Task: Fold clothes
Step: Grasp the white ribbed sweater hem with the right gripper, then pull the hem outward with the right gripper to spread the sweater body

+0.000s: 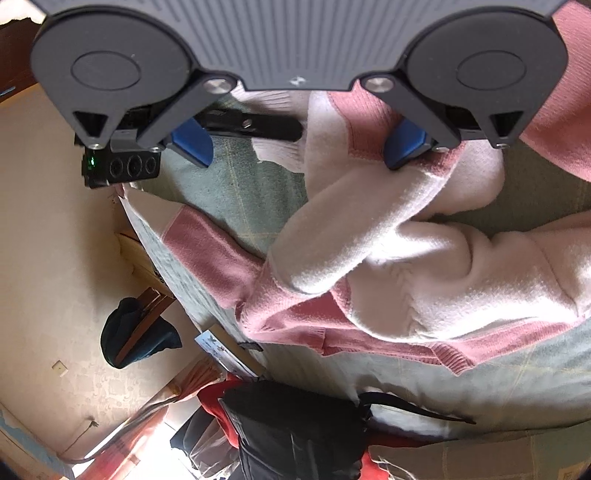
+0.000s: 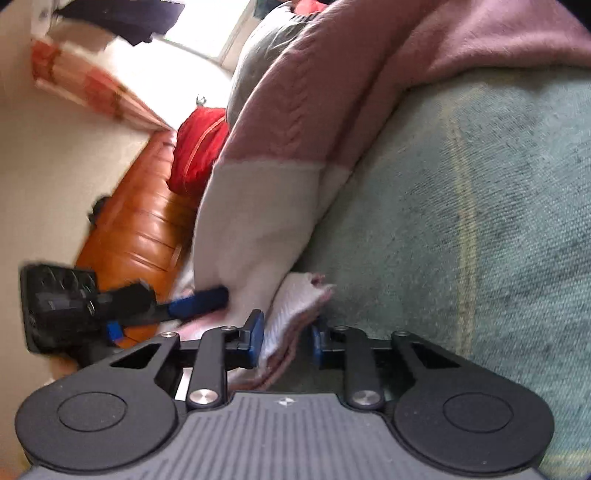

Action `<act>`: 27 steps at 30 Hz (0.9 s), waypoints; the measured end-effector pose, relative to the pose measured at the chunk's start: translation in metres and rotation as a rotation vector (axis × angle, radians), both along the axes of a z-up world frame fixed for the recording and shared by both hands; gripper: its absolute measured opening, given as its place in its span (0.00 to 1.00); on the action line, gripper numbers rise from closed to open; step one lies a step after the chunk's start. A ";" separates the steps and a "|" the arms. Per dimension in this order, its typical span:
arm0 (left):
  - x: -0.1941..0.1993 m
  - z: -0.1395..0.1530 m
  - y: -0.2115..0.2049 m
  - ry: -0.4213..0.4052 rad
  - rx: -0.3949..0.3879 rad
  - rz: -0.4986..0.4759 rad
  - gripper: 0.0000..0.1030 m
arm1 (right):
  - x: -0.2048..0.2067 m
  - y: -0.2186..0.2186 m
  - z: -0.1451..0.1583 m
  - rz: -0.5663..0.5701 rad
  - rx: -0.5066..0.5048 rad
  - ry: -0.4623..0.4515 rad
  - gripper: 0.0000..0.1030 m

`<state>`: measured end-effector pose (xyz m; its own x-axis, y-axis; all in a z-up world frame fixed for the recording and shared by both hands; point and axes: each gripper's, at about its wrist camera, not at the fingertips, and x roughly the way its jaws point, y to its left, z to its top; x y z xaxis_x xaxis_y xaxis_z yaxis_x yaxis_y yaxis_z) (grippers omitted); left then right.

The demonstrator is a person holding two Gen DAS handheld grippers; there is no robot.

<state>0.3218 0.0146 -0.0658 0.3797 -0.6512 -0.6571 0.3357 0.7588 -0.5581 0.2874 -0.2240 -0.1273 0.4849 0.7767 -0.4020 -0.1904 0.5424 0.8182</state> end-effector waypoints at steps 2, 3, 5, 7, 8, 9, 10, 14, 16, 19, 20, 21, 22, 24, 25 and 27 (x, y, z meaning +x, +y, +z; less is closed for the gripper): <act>-0.008 0.008 -0.004 -0.016 0.017 0.010 0.96 | -0.002 0.001 0.002 -0.007 -0.014 0.001 0.14; -0.013 0.013 -0.006 -0.027 0.029 0.015 0.96 | -0.004 0.000 0.004 -0.014 -0.005 -0.001 0.13; -0.026 0.027 -0.009 -0.057 0.055 0.015 0.97 | -0.013 -0.003 0.011 -0.027 0.000 -0.024 0.13; -0.043 0.043 -0.009 -0.098 0.069 0.013 0.98 | -0.027 -0.006 0.024 -0.034 -0.009 -0.071 0.13; -0.051 0.050 -0.009 -0.118 0.073 0.013 0.98 | -0.035 -0.007 0.032 -0.032 -0.012 -0.099 0.12; -0.058 0.057 -0.008 -0.136 0.080 0.015 0.98 | -0.043 -0.010 0.039 -0.033 -0.019 -0.122 0.11; -0.065 0.063 -0.007 -0.152 0.088 0.019 0.99 | -0.052 -0.014 0.045 -0.033 -0.017 -0.145 0.09; -0.086 0.079 -0.004 -0.192 0.128 0.043 0.99 | -0.083 -0.037 0.069 -0.036 0.012 -0.221 0.02; -0.093 0.081 -0.003 -0.193 0.145 0.051 0.99 | -0.090 -0.046 0.072 -0.060 -0.035 -0.234 0.03; -0.100 0.078 -0.005 -0.165 0.150 0.067 0.99 | -0.085 -0.059 0.061 -0.087 -0.044 -0.186 0.10; -0.104 0.076 -0.007 -0.158 0.153 0.066 0.99 | -0.080 -0.060 0.054 -0.094 -0.062 -0.172 0.10; -0.109 0.074 -0.008 -0.154 0.158 0.060 0.99 | -0.075 -0.058 0.048 -0.095 -0.089 -0.160 0.10; -0.115 0.072 -0.010 -0.153 0.166 0.053 0.99 | -0.071 -0.055 0.043 -0.093 -0.116 -0.150 0.11; -0.130 0.070 -0.015 -0.160 0.195 0.037 0.99 | -0.063 -0.050 0.034 -0.084 -0.165 -0.142 0.17; -0.138 0.069 -0.017 -0.168 0.222 0.034 0.99 | -0.058 -0.046 0.031 -0.077 -0.183 -0.145 0.19; -0.157 0.066 -0.021 -0.200 0.285 0.032 0.99 | -0.049 -0.041 0.029 -0.063 -0.203 -0.158 0.28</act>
<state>0.1648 -0.0063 0.0004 0.5369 -0.4376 -0.7213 0.3902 0.8868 -0.2477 0.2386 -0.2650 -0.0981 0.5991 0.6541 -0.4618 -0.2681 0.7073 0.6541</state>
